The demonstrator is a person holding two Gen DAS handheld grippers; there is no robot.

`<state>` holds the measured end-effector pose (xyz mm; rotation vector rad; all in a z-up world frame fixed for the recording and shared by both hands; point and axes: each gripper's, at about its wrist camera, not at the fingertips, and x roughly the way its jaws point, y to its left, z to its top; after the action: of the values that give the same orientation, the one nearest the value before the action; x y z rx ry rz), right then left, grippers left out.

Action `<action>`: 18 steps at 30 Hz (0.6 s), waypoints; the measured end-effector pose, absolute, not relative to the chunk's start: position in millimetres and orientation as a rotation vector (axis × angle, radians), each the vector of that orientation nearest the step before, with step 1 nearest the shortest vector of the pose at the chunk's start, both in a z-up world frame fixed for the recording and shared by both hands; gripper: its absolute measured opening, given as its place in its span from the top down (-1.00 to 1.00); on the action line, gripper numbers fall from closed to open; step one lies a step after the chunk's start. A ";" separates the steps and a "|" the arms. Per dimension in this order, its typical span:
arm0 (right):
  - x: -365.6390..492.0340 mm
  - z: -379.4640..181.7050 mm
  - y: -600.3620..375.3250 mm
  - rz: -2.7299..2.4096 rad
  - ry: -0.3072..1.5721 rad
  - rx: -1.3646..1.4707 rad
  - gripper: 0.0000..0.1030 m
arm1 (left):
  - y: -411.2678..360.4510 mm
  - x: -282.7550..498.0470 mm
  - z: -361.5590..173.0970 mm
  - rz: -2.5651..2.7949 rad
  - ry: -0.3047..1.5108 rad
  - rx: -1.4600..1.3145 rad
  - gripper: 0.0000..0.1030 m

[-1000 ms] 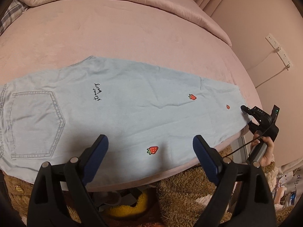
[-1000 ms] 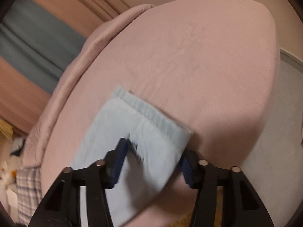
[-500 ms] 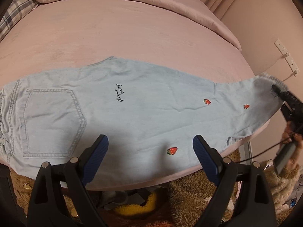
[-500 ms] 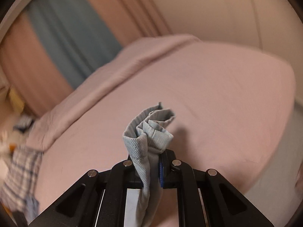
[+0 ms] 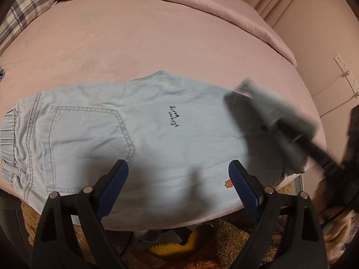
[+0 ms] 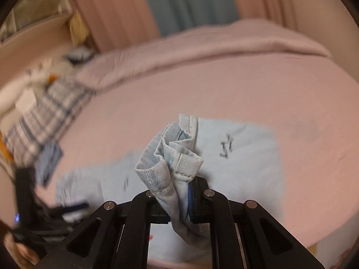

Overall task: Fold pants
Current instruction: 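Grasp a leg hem with the right gripper and fold it over the other leg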

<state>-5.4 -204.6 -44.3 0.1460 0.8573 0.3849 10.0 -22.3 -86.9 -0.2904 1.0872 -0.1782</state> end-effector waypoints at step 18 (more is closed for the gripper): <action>-20.9 -36.5 -211.1 0.414 0.990 0.159 -0.21 | -29.5 42.6 -86.0 -0.347 1.111 -0.347 -0.79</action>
<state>-20.9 -211.1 -36.5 0.1588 0.9897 0.4136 42.6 -29.5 -86.0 -0.3471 1.1108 -0.3472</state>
